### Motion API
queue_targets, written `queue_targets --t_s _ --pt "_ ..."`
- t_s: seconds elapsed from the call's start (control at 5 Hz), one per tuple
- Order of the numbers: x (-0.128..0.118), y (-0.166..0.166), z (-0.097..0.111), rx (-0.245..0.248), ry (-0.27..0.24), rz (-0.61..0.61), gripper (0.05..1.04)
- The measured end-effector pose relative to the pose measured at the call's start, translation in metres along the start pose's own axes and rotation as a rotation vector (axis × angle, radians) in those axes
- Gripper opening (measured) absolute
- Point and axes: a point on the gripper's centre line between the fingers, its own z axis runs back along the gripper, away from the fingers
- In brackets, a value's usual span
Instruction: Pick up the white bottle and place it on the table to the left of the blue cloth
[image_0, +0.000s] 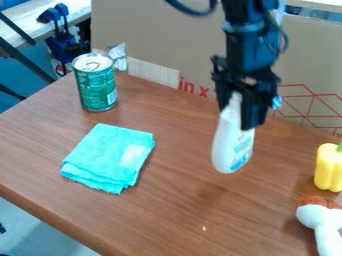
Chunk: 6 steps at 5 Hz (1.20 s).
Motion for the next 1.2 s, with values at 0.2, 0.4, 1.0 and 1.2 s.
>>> queue_targets --t_s 0.2,0.4,1.0,1.2 --pt "-0.032 -0.001 0.026 0.012 0.053 0.015 0.624" --pt "-0.079 0.018 0.035 0.022 0.168 0.086 0.624" --pt "-0.187 0.101 0.041 0.172 0.142 0.202 0.624" --pt "-0.208 0.117 0.042 0.200 0.132 0.255 0.624"
